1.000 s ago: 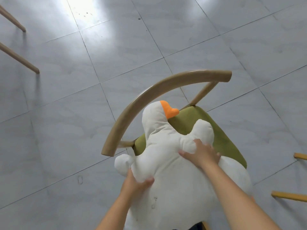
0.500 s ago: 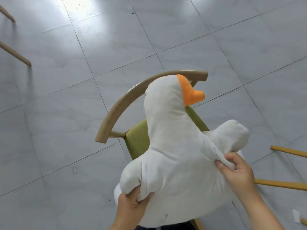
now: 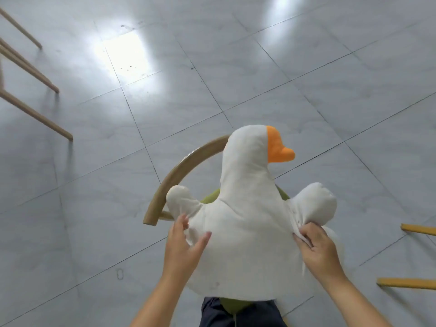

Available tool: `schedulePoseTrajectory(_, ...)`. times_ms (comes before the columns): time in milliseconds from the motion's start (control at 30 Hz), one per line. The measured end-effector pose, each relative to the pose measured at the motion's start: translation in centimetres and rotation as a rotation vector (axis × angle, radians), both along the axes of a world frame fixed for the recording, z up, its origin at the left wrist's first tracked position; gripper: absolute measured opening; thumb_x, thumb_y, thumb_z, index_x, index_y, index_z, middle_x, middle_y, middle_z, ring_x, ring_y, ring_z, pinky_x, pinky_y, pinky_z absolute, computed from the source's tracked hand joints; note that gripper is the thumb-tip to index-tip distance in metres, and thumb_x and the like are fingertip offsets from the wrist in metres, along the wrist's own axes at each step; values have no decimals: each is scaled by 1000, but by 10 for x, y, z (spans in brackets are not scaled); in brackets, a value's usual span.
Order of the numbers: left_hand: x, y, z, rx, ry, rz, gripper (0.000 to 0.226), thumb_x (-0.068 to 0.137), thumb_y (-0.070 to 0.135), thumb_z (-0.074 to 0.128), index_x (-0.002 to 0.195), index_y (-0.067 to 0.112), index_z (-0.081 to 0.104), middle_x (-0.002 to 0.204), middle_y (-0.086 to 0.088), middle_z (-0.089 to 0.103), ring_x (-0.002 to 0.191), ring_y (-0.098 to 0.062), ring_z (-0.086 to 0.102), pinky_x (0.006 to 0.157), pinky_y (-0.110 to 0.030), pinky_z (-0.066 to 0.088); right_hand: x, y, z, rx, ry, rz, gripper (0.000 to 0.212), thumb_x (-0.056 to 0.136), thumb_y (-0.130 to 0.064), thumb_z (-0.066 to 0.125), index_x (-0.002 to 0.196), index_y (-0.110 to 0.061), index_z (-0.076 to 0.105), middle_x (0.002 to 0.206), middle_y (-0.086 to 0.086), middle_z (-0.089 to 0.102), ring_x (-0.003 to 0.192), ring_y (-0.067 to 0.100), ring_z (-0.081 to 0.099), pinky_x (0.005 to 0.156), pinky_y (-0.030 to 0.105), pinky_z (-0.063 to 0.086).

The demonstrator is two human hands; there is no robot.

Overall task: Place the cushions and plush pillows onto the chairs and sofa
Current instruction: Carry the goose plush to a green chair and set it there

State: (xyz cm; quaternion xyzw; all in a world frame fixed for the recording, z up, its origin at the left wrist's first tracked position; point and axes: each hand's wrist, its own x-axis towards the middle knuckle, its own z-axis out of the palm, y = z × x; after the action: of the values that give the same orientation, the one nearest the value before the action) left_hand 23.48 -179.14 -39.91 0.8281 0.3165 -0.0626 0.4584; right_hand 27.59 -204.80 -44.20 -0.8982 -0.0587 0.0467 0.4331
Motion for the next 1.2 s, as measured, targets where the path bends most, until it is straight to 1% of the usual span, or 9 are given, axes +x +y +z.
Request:
schedulePoseTrajectory(100, 53, -25, 15, -93, 51, -126, 86, 72, 35, 72, 140, 13, 23, 138, -6, 40, 120, -19, 44, 98, -32, 39, -36, -3, -6, 47, 44, 56, 22, 77, -26, 51, 62, -23, 35, 69, -36, 41, 66, -16, 41, 61, -2, 32)
schedulePoseTrajectory(233, 90, -75, 1, 98, 307, -276, 97, 65, 54, 68, 136, 8, 21, 134, -13, 43, 127, -31, 38, 103, -39, 37, -69, -1, -8, 56, 64, 42, 36, 88, -52, 40, 68, -24, 49, 69, -34, 46, 70, -21, 42, 69, -7, 32)
schedulePoseTrajectory(300, 88, -89, -12, 169, 399, -171, 85, 66, 46, 67, 131, 7, 28, 125, -13, 51, 119, -32, 45, 98, -40, 41, -80, -9, -26, 10, 121, 24, 23, 84, -37, 50, 68, -20, 51, 74, -43, 49, 70, -26, 43, 63, -7, 34)
schedulePoseTrajectory(433, 74, -96, -16, -16, 161, -127, 22, 75, 8, 55, 89, 24, 52, 87, 3, 63, 88, -24, 59, 73, -32, 49, -89, -21, -19, -34, 99, -63, 16, 61, -15, 57, 56, -14, 42, 63, -33, 38, 60, -11, 34, 57, -3, 31)
schedulePoseTrajectory(633, 66, -113, 72, -444, -271, -449, 43, 69, -5, 65, 76, 37, 59, 60, 25, 69, 60, 13, 61, 53, -3, 45, -55, -90, 82, 185, -30, -684, 21, 55, -58, 45, 68, -44, 51, 69, -18, 58, 66, -2, 52, 60, 2, 38)
schedulePoseTrajectory(767, 96, -107, 120, -754, -357, -552, 27, 40, 19, 67, 62, 32, 71, 54, 12, 70, 53, 1, 64, 49, -13, 50, -8, -112, 138, 102, 36, -362, 64, 51, -92, 32, 83, -38, 49, 74, -13, 56, 67, 5, 56, 57, 13, 42)
schedulePoseTrajectory(900, 118, -91, 117, -911, -389, -340, 24, 31, 15, 63, 49, 27, 71, 49, 7, 69, 49, -7, 65, 46, -19, 53, 9, -127, 166, 442, 503, 60, 80, 43, -76, 66, 102, -23, 61, 40, -4, 56, 32, 9, 46, 36, 17, 37)
schedulePoseTrajectory(1033, 124, -76, 86, -785, -311, -273, 44, 19, 78, 70, 48, 45, 66, 43, 19, 61, 54, -12, 55, 55, -24, 48, 14, -123, 159, 484, 861, 347, 55, 55, -65, 71, 76, -14, 75, 38, -7, 57, 28, 2, 45, 33, 12, 34)
schedulePoseTrajectory(1200, 59, -47, 13, -1046, -282, 191, 19, 45, 15, 85, 59, 16, 71, 57, 3, 70, 65, -21, 63, 53, -23, 57, 25, -44, 81, 35, 751, 171, 9, 85, -24, 58, 80, -17, 60, 70, -3, 60, 62, 7, 55, 60, 20, 41)
